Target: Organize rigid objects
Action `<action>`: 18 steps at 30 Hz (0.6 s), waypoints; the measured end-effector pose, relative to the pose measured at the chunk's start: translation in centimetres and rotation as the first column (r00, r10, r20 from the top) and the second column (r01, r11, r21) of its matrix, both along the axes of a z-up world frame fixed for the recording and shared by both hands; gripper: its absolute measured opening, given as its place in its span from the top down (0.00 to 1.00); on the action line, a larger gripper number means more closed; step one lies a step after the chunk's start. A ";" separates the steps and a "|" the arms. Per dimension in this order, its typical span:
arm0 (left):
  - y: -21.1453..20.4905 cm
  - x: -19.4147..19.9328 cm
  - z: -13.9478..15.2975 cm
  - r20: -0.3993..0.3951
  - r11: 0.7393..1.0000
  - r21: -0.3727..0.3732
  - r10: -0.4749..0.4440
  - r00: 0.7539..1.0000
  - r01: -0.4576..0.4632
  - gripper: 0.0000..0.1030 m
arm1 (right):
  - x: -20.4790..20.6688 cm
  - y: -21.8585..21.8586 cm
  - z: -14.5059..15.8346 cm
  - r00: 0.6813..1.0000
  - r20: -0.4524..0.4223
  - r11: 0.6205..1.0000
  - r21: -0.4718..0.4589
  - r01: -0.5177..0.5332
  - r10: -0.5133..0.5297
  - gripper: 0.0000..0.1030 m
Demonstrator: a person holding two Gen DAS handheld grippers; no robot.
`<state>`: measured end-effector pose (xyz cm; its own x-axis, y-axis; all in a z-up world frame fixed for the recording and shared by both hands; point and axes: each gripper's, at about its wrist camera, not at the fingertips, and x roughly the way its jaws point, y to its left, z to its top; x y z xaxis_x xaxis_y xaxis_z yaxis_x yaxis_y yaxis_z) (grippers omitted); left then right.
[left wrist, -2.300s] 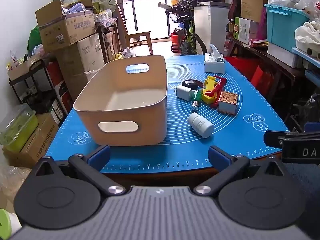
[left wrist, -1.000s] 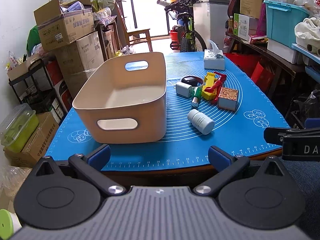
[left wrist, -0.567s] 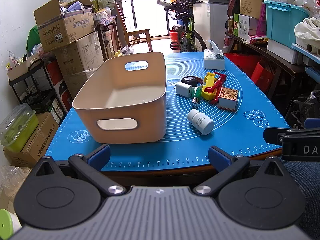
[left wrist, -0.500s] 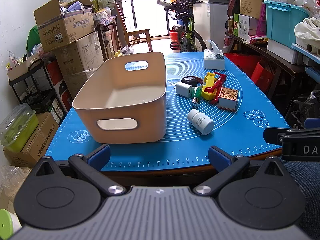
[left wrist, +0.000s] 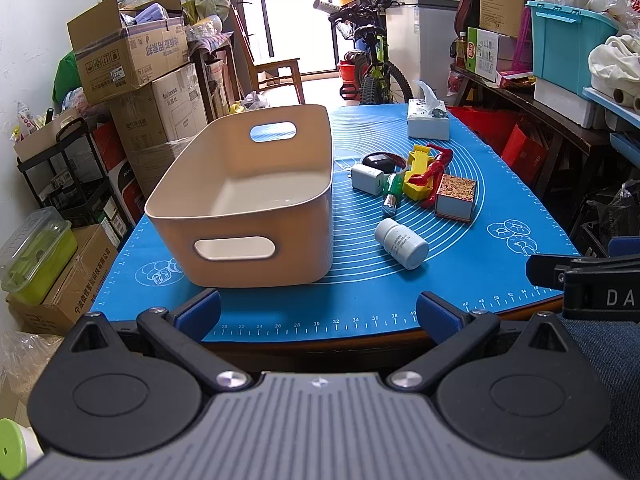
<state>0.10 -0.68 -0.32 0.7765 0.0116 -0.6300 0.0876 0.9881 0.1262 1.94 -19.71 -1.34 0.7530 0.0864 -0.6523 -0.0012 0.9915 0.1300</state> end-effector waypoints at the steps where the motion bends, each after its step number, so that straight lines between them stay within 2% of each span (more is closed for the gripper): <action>1: 0.0 0.0 0.0 -0.001 1.000 0.001 0.001 1.000 -0.001 0.00 | 0.0 0.0 0.0 1.000 0.001 1.000 0.000 0.000 0.000 0.02; 18: 0.1 0.0 0.2 -0.003 1.000 -0.001 -0.004 1.000 0.004 0.00 | -0.1 0.0 0.3 1.000 0.013 1.000 -0.003 0.002 -0.002 0.02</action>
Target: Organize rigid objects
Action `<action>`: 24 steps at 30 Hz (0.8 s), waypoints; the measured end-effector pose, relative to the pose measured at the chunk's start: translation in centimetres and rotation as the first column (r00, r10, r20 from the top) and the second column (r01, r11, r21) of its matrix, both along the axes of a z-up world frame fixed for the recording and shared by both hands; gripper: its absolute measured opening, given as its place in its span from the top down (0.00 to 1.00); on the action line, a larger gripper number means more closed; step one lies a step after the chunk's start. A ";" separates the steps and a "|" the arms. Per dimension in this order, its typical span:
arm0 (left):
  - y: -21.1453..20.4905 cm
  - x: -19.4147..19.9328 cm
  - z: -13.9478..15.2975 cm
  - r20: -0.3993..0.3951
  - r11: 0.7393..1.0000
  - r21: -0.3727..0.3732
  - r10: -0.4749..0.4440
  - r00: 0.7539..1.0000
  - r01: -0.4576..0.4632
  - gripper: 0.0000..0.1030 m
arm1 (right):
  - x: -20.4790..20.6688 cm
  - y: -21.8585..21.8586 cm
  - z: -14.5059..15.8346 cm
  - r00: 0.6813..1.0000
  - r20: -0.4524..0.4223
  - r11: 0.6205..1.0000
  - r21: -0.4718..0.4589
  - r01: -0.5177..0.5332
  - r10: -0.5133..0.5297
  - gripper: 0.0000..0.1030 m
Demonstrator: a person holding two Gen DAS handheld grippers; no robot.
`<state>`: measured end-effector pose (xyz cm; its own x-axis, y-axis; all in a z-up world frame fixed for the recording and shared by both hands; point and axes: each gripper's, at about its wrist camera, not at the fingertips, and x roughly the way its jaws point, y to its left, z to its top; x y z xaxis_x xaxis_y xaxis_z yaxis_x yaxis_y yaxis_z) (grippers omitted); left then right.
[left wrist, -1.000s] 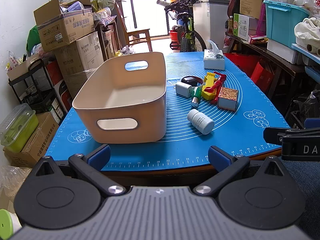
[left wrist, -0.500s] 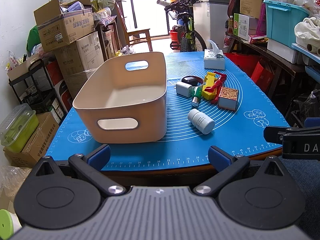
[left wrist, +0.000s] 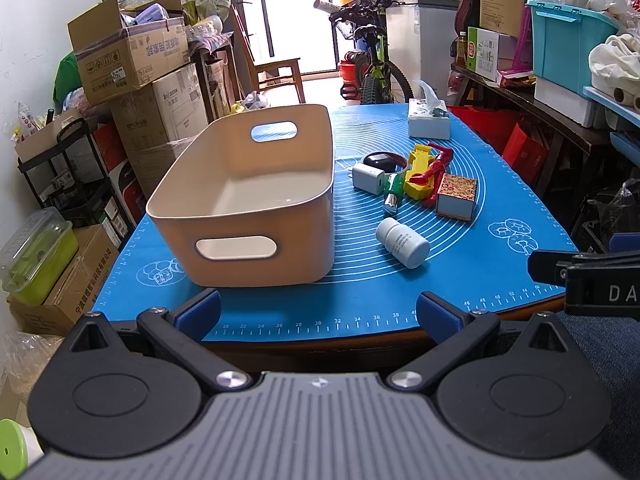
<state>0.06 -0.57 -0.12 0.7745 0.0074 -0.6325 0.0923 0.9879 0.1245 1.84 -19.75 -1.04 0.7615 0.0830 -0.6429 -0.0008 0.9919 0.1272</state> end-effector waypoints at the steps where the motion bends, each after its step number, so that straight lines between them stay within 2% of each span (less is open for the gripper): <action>1: 0.1 0.0 0.1 -0.001 1.000 -0.004 -0.004 1.000 0.004 0.00 | 0.0 0.0 0.1 1.000 0.005 1.000 -0.001 0.000 0.000 0.02; 10: 1.0 0.3 1.9 0.023 0.999 -0.039 -0.017 1.000 0.017 0.00 | 0.4 -0.1 1.7 0.999 0.033 1.000 0.026 -0.004 0.003 0.02; 14: 1.6 1.3 3.3 0.045 1.000 -0.010 -0.016 0.999 0.016 0.00 | 1.5 0.4 2.6 0.999 0.042 0.999 0.030 -0.025 0.023 0.02; 20: 3.7 4.5 6.1 0.042 0.999 -0.027 0.037 0.998 -0.036 0.00 | 4.4 1.5 3.5 0.998 0.039 0.998 0.033 -0.046 0.045 0.02; 24: 5.0 7.6 6.8 0.016 0.995 0.034 0.090 0.996 -0.090 0.00 | 7.0 2.3 3.0 0.998 0.016 0.998 0.025 -0.060 0.060 0.02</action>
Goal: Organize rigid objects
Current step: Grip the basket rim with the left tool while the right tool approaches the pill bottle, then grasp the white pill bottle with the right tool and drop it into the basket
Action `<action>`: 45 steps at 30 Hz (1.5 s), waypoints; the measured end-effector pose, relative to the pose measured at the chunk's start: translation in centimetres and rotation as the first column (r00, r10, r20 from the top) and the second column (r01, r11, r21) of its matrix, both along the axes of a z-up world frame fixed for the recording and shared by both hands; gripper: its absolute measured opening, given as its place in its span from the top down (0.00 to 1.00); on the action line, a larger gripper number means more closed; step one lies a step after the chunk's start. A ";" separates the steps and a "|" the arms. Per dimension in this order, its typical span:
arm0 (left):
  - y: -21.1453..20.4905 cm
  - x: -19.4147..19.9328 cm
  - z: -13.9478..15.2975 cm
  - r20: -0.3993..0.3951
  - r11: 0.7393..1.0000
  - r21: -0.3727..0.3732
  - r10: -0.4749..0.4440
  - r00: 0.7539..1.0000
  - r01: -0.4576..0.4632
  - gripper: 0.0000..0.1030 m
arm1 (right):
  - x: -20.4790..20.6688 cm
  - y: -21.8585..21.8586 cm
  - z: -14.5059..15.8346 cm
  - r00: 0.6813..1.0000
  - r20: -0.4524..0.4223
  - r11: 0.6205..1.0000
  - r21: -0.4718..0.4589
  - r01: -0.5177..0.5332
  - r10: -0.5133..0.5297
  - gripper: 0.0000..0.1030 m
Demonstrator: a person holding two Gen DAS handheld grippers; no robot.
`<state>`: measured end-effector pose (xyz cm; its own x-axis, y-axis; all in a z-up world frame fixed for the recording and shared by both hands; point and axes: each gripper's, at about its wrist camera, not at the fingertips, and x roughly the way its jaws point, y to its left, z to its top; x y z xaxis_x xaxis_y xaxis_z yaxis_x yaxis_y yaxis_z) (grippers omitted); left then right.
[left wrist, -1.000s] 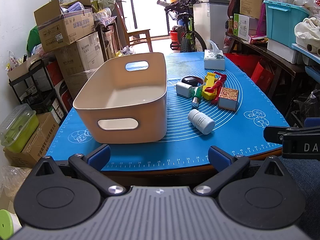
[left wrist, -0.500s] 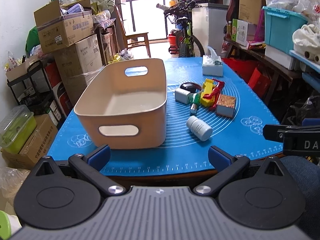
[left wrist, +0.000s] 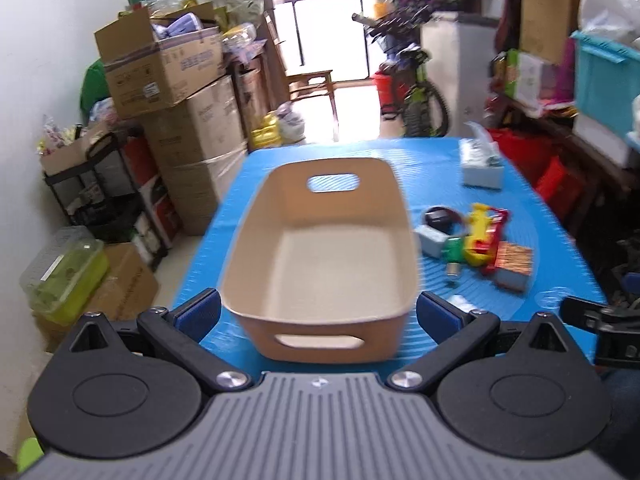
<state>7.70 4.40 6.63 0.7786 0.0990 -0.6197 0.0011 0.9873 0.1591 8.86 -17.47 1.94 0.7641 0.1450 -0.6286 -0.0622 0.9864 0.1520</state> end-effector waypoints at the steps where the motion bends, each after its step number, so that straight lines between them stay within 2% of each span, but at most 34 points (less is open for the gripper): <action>1: 0.4 0.4 -0.1 0.001 1.000 0.002 0.008 1.000 -0.008 0.00 | 0.7 0.2 -0.3 1.000 -0.012 1.000 -0.003 -0.005 0.005 0.02; 9: 4.9 6.2 -2.3 -0.065 0.996 -0.021 0.083 0.994 -0.085 0.01 | 6.7 2.4 -4.3 0.987 -0.151 0.998 -0.028 -0.062 0.057 0.02; 18: 8.6 12.8 -6.1 -0.216 0.989 -0.032 0.133 0.967 -0.143 0.03 | 11.9 5.4 -8.1 0.960 -0.264 0.992 -0.050 -0.115 0.098 0.02; 19: 8.8 13.3 -6.6 -0.234 0.986 -0.044 0.144 0.962 -0.158 0.08 | 12.1 5.4 -8.4 0.956 -0.276 0.992 -0.050 -0.117 0.099 0.02; 20: 8.9 13.7 -7.0 -0.253 0.984 -0.052 0.150 0.956 -0.169 0.21 | 12.3 5.5 -8.8 0.952 -0.288 0.991 -0.056 -0.121 0.100 0.02; 23: 9.0 14.5 -8.3 -0.299 0.984 -0.049 0.152 0.942 -0.174 0.26 | 12.9 5.8 -9.9 0.938 -0.329 0.986 -0.089 -0.141 0.104 0.03; 25: 8.8 14.4 -9.1 -0.322 0.986 -0.045 0.138 0.937 -0.161 0.35 | 13.1 6.0 -10.5 0.932 -0.349 0.983 -0.109 -0.146 0.100 0.04; 26: 8.8 14.7 -9.2 -0.332 0.987 -0.038 0.137 0.933 -0.158 0.45 | 13.2 6.1 -10.8 0.929 -0.359 0.982 -0.117 -0.145 0.095 0.06; 27: 8.7 14.7 -9.3 -0.333 0.986 -0.021 0.148 0.931 -0.164 0.50 | 13.4 6.2 -11.1 0.924 -0.372 0.982 -0.117 -0.146 0.093 0.07; 29: 8.6 14.6 -9.0 -0.323 0.987 0.002 0.151 0.934 -0.159 0.51 | 13.4 6.4 -11.3 0.921 -0.377 0.983 -0.104 -0.151 0.102 0.11; 31: 8.6 14.7 -8.9 -0.329 0.989 -0.018 0.133 0.935 -0.147 0.55 | 13.3 6.8 -11.4 0.921 -0.373 0.980 -0.113 -0.165 0.112 0.16; 36: 9.4 15.4 -9.9 -0.379 0.984 -0.032 0.151 0.913 -0.176 0.75 | 13.3 7.4 -12.0 0.910 -0.394 0.972 -0.133 -0.194 0.128 0.30; 40: 10.2 15.8 -10.0 -0.395 0.973 -0.074 0.172 0.902 -0.218 0.81 | 13.2 7.4 -11.9 0.913 -0.385 0.969 -0.142 -0.202 0.134 0.38; 41: 10.3 15.8 -10.0 -0.395 0.971 -0.070 0.182 0.900 -0.227 0.85 | 13.1 7.3 -11.9 0.913 -0.383 0.969 -0.140 -0.204 0.137 0.41; 45: 10.7 15.9 -10.0 -0.402 0.964 -0.100 0.186 0.897 -0.245 0.86 | 12.7 7.3 -11.8 0.915 -0.373 0.965 -0.141 -0.219 0.153 0.52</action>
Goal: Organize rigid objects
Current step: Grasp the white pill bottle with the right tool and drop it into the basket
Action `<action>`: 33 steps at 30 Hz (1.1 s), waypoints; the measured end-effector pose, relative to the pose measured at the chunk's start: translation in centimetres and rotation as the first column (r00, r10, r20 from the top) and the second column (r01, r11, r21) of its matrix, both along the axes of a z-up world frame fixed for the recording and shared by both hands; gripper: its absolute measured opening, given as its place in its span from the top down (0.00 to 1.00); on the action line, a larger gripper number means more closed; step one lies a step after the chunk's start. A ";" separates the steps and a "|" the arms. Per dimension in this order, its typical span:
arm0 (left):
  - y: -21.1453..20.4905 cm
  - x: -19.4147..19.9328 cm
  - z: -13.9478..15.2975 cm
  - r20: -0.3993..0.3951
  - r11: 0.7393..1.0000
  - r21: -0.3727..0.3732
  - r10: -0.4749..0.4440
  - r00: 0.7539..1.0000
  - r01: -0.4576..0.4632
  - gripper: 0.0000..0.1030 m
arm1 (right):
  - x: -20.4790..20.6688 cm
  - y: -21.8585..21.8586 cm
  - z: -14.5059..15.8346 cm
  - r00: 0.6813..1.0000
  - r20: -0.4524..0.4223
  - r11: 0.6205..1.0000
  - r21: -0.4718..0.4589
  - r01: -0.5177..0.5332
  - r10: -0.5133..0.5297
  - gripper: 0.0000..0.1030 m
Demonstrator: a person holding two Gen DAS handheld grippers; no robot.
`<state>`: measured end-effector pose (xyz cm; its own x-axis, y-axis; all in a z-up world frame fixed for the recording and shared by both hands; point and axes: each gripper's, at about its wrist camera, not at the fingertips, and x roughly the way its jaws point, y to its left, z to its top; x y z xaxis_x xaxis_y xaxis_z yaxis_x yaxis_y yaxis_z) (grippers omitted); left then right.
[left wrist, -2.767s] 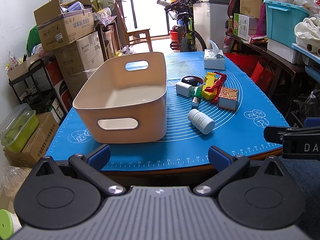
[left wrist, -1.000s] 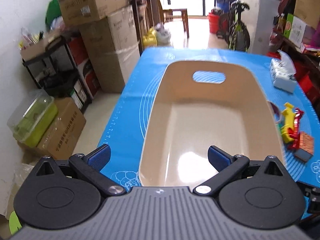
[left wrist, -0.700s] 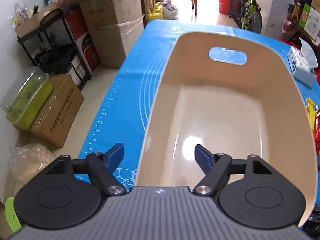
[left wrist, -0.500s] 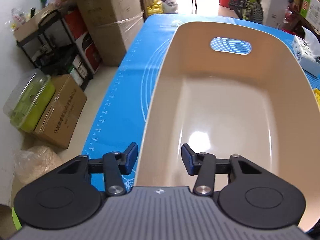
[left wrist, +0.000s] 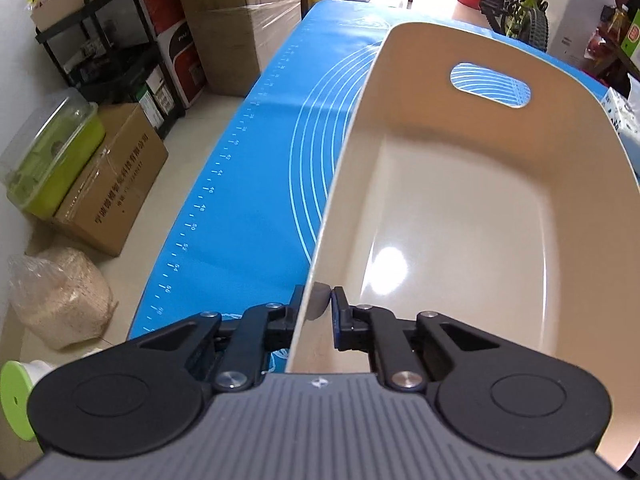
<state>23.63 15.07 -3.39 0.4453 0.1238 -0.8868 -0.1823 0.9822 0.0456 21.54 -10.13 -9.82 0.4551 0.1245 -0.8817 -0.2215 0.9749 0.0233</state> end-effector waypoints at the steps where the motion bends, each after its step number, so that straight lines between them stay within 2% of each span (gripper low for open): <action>1: 0.1 0.1 0.0 0.000 1.000 -0.004 0.001 1.000 -0.001 0.87 | -0.1 0.0 0.0 1.000 0.002 1.000 -0.001 -0.004 0.004 0.55; 7: 0.3 0.2 0.1 0.005 0.999 -0.035 0.003 1.000 -0.003 0.89 | -0.2 0.1 0.4 1.000 0.019 1.000 -0.010 -0.012 0.012 0.56; 14: 0.1 0.2 0.2 0.007 1.000 -0.026 -0.007 1.000 0.007 0.89 | -0.6 -0.8 2.0 0.998 0.055 0.999 0.017 0.032 -0.033 0.57; 20: 0.2 0.0 0.2 0.011 1.000 -0.026 -0.011 1.000 0.011 0.90 | -0.8 -1.0 5.8 0.984 0.169 0.997 0.047 0.054 -0.061 0.57; 27: 0.2 0.0 0.2 0.010 1.000 -0.025 -0.016 1.000 0.016 0.90 | 1.0 1.1 12.0 0.935 0.350 0.996 0.087 0.019 -0.048 0.57; 33: 0.1 0.1 0.2 0.008 1.000 -0.018 -0.019 1.000 0.019 0.90 | 3.4 4.5 13.6 0.924 0.381 0.994 0.095 -0.058 0.017 0.57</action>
